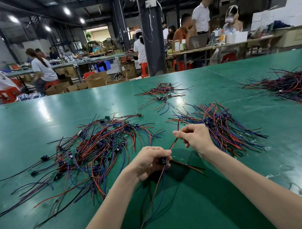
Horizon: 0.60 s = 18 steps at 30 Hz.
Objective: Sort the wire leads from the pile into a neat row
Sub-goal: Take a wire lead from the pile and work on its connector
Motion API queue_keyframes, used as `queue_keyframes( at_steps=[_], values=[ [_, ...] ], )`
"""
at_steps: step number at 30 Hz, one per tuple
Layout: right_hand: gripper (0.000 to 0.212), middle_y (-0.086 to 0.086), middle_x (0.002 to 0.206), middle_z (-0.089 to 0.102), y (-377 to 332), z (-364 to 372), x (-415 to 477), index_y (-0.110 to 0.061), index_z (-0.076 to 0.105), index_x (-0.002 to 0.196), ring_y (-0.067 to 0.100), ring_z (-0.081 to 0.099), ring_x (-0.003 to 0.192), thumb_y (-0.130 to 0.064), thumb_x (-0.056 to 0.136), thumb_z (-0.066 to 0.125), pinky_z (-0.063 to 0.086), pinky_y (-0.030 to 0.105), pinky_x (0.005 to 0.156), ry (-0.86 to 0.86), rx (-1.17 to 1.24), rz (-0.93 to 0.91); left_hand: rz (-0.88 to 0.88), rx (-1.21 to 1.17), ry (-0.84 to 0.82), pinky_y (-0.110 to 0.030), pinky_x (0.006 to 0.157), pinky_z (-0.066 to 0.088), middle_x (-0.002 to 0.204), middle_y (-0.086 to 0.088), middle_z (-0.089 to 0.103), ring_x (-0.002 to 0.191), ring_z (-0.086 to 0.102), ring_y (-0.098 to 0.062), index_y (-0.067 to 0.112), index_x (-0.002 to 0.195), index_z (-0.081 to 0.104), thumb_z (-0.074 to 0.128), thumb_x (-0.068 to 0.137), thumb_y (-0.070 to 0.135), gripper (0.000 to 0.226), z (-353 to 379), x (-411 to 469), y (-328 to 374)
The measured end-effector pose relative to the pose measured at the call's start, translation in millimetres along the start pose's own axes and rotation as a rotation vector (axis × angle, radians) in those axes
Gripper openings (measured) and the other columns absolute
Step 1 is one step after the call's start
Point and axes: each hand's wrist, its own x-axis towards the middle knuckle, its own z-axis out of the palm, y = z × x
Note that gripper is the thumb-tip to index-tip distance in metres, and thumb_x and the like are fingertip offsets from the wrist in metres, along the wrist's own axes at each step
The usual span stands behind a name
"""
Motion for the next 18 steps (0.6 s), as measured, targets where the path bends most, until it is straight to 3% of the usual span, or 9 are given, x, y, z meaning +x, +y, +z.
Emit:
queue_keyframes(
  at_steps=[7, 10, 18],
  values=[
    [0.019, 0.003, 0.057, 0.060, 0.4, -11.6, 6.9, -0.014, 0.066, 0.064, 0.014, 0.053, 0.046, -0.017, 0.075, 0.081, 0.048, 0.022, 0.044, 0.141, -0.045, -0.060, -0.005, 0.001, -0.046, -0.019, 0.048, 0.049, 0.056, -0.005, 0.061, 0.045, 0.056, -0.012, 0.005, 0.057, 0.058, 0.058, 0.088, 0.001, 0.031, 1.4, -4.0, 2.6],
    [0.019, 0.002, 0.057, 0.058, -0.7, -11.6, 5.5, -0.014, 0.065, 0.065, 0.014, 0.051, 0.047, -0.017, 0.077, 0.079, 0.046, 0.018, 0.041, 0.188, -0.096, -0.117, -0.001, -0.009, -0.073, -0.020, 0.050, 0.050, 0.058, -0.006, 0.060, 0.047, 0.055, -0.011, 0.009, 0.050, 0.060, 0.057, 0.088, 0.000, 0.040, 6.1, -4.0, 1.3],
    [0.011, 0.007, 0.073, 0.063, -1.3, -11.0, 2.8, -0.008, 0.068, 0.076, 0.013, 0.055, 0.061, -0.014, 0.078, 0.078, 0.047, 0.016, 0.047, 0.165, -0.064, -0.182, 0.001, -0.014, -0.117, -0.021, 0.053, 0.050, 0.057, -0.005, 0.060, 0.050, 0.054, -0.013, 0.012, 0.048, 0.061, 0.054, 0.089, 0.000, 0.044, 4.9, -5.1, 0.6]
  ],
)
